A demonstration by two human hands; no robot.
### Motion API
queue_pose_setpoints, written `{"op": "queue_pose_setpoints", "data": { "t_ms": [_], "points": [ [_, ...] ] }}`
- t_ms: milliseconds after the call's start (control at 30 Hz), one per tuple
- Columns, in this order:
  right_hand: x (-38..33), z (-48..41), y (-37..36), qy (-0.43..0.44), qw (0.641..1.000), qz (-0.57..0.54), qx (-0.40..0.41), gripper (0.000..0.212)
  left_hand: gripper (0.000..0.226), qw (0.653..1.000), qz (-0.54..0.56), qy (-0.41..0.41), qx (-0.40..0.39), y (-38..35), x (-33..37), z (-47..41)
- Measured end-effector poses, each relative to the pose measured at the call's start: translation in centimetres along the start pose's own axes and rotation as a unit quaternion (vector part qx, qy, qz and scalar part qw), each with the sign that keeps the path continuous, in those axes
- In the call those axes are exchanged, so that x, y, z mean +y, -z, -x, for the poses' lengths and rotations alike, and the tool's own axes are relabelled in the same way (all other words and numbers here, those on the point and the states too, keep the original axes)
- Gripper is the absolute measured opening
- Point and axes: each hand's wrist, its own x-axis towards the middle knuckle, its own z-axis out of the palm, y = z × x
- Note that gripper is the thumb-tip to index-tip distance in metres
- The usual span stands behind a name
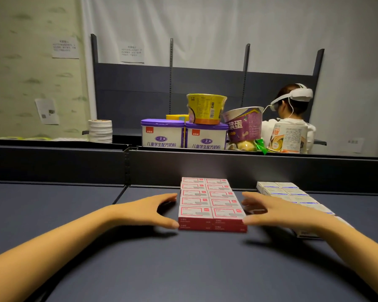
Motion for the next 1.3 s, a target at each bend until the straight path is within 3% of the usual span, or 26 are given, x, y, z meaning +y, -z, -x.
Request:
{"op": "queue_pose_setpoints", "data": {
  "t_ms": [67,233,633,800,933,1233,1300],
  "points": [
    [0.0,-0.3,-0.6,-0.005,0.999,0.049,-0.002,0.099,0.096,0.999,0.013,-0.015,0.029,-0.8,0.9,0.2],
    [0.1,-0.9,-1.4,0.014,0.995,0.094,0.037,0.088,0.081,0.995,0.014,-0.036,0.091,-2.1,2.2,0.1],
    [0.0,-1.2,-1.7,0.037,0.996,0.064,0.045,0.071,0.073,0.995,0.016,-0.035,0.095,-2.4,2.6,-0.1],
    [-1.3,-0.5,-1.1,0.003,0.999,0.04,-0.019,0.079,0.076,0.997,0.064,-0.007,0.034,-1.5,2.4,-0.4],
    [-1.6,-2.1,-0.3,-0.063,0.998,-0.002,0.007,0.084,0.091,0.99,0.1,0.079,0.064,0.1,1.1,-2.6],
    [-1.8,-5.7,-1.2,-0.024,0.998,-0.057,-0.006,0.04,0.076,0.992,0.12,0.036,0.013,-0.4,0.6,-4.6],
    [-1.6,-5.8,-1.1,-0.023,0.998,-0.054,-0.009,0.041,0.076,0.992,0.12,0.03,0.007,-0.4,0.9,-4.5]
  ]
}}
